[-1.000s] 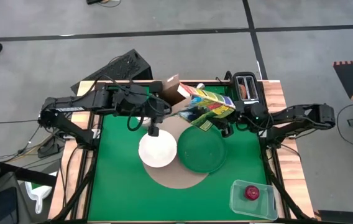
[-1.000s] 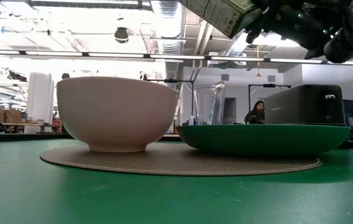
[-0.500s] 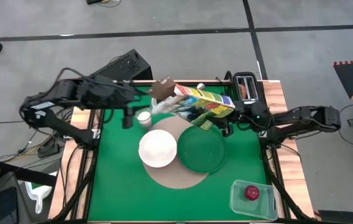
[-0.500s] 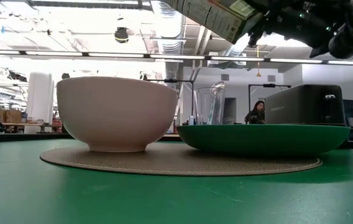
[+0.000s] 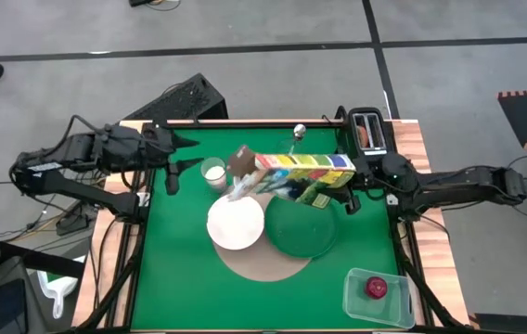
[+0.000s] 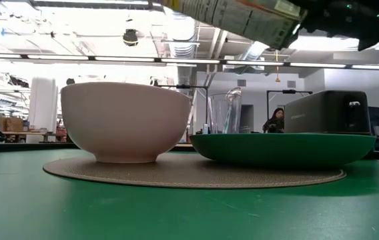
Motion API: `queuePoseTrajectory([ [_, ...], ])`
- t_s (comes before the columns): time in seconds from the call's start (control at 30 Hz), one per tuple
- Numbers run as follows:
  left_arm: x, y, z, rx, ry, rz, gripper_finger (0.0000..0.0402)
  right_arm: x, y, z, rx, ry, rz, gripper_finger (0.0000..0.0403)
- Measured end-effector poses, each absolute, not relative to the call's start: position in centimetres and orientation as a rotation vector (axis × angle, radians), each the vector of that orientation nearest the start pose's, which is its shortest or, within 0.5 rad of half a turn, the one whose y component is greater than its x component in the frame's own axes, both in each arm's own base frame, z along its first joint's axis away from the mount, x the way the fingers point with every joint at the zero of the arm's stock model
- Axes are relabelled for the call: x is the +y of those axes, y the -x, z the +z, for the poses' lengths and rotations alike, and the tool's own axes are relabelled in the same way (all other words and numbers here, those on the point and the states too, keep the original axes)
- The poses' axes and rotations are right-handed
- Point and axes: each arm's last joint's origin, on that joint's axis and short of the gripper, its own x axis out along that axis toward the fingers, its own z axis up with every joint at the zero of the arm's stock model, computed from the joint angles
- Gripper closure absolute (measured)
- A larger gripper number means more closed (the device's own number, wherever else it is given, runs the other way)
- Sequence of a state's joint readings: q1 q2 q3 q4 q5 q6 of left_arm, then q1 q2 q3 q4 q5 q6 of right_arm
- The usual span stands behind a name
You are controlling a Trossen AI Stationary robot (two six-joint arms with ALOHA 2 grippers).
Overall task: Arrange a breakfast setting
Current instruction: Pour the cereal into the white bowl
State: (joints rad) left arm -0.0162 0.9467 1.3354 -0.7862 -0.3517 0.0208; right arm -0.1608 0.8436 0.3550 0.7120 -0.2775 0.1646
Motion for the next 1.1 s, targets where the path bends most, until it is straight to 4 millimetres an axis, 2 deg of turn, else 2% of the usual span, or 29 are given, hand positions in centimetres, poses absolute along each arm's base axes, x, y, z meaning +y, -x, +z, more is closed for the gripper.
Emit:
queuePoseTrajectory([
  [0.17,0.9,-15.7,39.9,0.374,-0.063,0.374,0.0221,-1.4,-18.1,25.7,-0.173,-0.148,0.174,0.0154],
  [0.37,1.0,-15.3,38.3,0.313,-0.052,0.414,0.0221,-0.4,-18.4,24.9,-0.082,-0.215,0.211,0.0154],
  [0.67,1.0,-15.0,38.4,0.293,-0.046,0.418,0.0221,0.3,-18.4,24.0,0.013,-0.236,0.205,0.0154],
  [1.1,1.0,-15.9,37.9,0.33,-0.07,0.414,0.0221,0.1,-18.4,22.8,0.133,-0.263,0.145,0.0155],
])
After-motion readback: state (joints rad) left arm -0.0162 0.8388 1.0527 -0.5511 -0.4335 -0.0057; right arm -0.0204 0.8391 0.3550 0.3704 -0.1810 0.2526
